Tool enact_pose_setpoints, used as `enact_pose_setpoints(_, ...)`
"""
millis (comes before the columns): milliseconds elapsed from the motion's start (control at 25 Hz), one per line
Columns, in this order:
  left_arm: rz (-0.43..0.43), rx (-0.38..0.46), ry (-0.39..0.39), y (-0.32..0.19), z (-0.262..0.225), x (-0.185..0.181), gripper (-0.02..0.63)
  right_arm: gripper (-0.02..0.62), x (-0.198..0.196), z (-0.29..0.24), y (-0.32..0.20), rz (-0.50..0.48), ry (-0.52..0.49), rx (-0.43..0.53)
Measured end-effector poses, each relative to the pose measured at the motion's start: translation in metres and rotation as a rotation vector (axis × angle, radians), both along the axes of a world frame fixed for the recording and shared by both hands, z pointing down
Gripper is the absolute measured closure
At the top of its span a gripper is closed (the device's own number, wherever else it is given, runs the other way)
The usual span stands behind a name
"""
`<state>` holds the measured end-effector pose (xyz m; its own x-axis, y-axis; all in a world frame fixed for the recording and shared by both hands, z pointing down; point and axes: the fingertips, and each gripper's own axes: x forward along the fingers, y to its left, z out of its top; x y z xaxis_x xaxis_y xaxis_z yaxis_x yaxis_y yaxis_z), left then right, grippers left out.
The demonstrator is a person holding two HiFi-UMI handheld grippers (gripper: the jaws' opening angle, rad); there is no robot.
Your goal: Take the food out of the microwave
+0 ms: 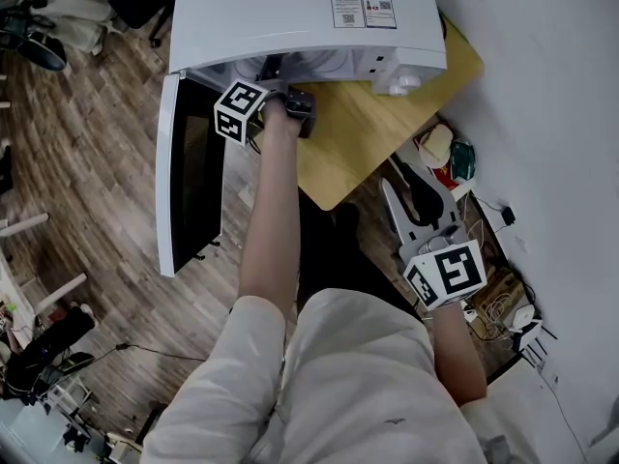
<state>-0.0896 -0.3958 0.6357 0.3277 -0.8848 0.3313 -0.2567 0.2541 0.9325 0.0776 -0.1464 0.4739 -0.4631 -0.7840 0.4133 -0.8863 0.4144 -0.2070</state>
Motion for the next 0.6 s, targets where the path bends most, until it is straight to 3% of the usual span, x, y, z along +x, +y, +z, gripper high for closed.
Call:
enact_pose_setpoints(400, -0.031, -0.055, 0.026, -0.0069, 0.0045, -0.0008, 0.405, 0.488, 0.0056, 0.0019, 0.0007, 0.02, -0.008, -0.008)
enact_pose_setpoints(600, -0.031, -0.058, 0.034, -0.0049, 0.0074, 0.0007, 0.465, 0.489, 0.0069, 0.0032, 0.0019, 0.023, -0.009, -0.01)
